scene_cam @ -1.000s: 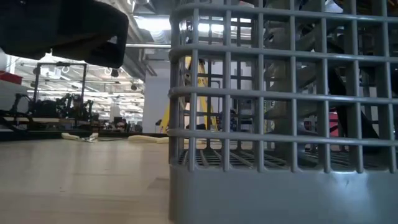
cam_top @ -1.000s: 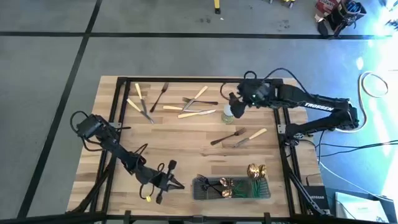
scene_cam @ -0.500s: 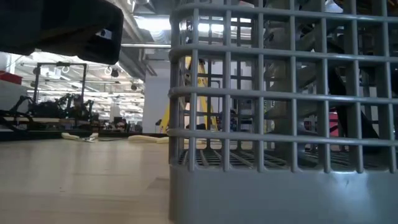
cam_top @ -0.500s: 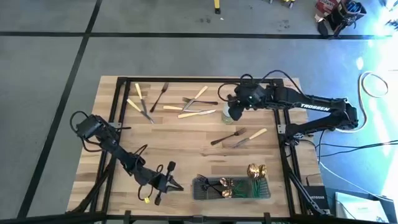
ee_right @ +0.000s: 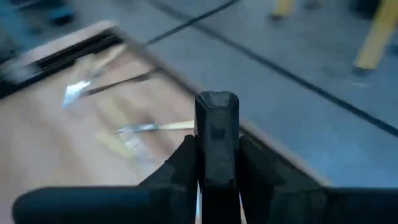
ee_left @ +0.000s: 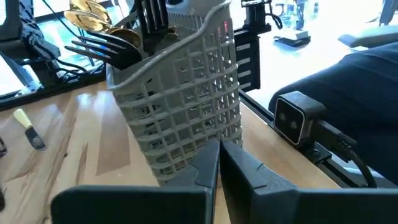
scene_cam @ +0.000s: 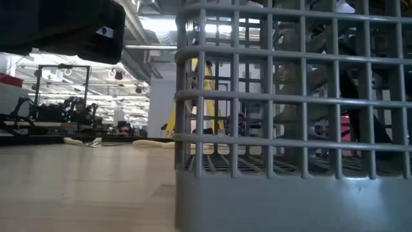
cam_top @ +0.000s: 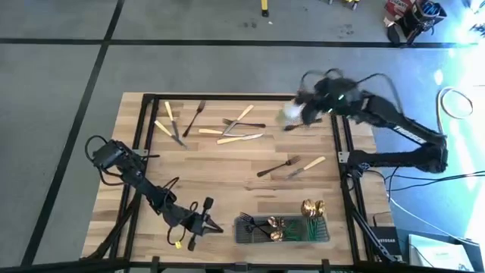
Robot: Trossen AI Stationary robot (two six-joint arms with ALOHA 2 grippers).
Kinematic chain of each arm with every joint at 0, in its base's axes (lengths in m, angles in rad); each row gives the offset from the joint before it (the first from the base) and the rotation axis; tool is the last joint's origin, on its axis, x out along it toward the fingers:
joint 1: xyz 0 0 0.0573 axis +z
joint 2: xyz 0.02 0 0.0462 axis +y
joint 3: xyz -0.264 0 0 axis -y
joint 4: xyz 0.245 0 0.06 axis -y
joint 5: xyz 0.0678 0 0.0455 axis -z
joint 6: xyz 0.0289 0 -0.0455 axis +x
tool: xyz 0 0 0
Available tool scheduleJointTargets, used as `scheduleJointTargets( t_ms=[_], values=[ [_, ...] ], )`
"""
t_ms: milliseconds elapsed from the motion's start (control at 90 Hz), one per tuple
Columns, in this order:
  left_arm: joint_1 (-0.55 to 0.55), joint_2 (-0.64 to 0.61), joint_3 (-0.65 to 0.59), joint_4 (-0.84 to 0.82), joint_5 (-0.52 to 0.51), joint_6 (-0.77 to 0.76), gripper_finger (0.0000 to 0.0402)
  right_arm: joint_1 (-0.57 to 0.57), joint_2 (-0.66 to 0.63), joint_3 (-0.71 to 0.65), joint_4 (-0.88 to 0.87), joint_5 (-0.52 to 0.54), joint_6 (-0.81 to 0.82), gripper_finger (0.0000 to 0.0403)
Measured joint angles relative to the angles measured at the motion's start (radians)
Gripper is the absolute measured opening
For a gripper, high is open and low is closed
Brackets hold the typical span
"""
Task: Sort silverware
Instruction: Move the spray bottle from middle right to top right
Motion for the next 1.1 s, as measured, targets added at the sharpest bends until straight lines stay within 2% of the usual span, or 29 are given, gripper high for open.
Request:
scheduleJointTargets(
  t_ms=[244, 367, 644, 856, 933, 1100],
  values=[
    [0.0, -0.012, 0.0, -0.001, -0.006, 0.024, 0.0, -0.323, -0.008, 0.005, -0.136, 0.015, 0.038, 0.0058],
    [-0.006, -0.013, 0.0, -0.002, -0.006, 0.028, 0.0, -0.409, -0.004, -0.059, -0.138, -0.01, 0.071, 0.0058],
    [-0.012, -0.013, 0.0, 0.001, -0.007, 0.044, 0.0, -0.415, 0.007, -0.096, -0.019, 0.015, 0.119, 0.0058],
    [-0.012, -0.013, 0.0, 0.004, -0.008, 0.049, 0.0, -0.414, 0.052, -0.098, 0.014, 0.07, 0.278, 0.0058],
    [-0.012, -0.013, 0.0, 0.007, -0.008, 0.053, 0.0, -0.409, 0.076, -0.098, 0.019, 0.12, 0.3, 0.0058],
    [-0.013, -0.014, 0.0, 0.01, -0.003, 0.061, 0.0, -0.347, 0.139, -0.098, 0.029, 0.315, 0.391, 0.0058]
  ],
)
